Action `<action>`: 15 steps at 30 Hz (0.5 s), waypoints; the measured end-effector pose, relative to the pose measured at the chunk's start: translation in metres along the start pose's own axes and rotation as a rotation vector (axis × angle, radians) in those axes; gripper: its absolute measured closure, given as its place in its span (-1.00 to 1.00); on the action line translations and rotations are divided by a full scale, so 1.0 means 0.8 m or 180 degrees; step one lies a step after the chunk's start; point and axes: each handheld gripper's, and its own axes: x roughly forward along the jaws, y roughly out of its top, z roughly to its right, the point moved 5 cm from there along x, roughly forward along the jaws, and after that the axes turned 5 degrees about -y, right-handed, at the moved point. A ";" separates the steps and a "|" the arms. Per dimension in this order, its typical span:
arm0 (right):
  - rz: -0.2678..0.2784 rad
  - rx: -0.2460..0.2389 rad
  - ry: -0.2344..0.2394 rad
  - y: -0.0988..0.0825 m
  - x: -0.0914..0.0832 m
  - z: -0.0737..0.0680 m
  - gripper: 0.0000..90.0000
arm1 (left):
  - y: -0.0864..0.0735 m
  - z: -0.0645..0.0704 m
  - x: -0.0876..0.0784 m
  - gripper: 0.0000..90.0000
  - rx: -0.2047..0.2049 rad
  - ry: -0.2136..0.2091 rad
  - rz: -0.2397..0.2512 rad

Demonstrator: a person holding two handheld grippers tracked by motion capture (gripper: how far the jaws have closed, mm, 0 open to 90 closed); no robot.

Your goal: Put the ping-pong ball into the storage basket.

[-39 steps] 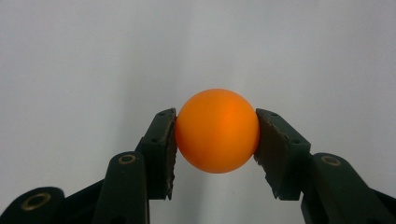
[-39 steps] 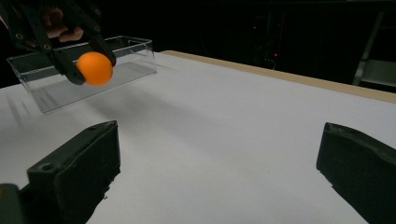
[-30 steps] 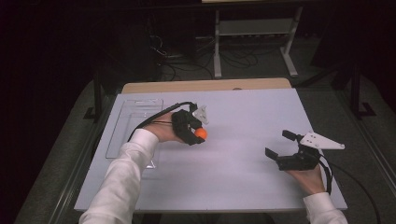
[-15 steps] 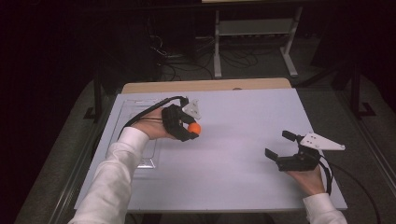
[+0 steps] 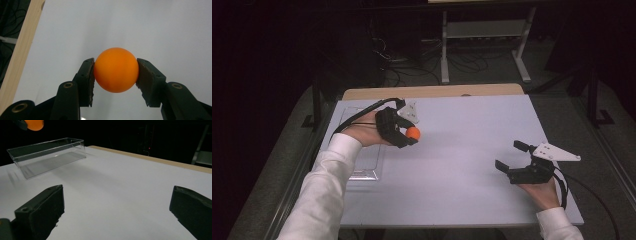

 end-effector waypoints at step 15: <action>-0.0025 0.0006 0.0000 -0.001 0.001 0.000 -1.00 | -0.011 0.002 -0.036 0.13 0.0013 0.0094 -0.0079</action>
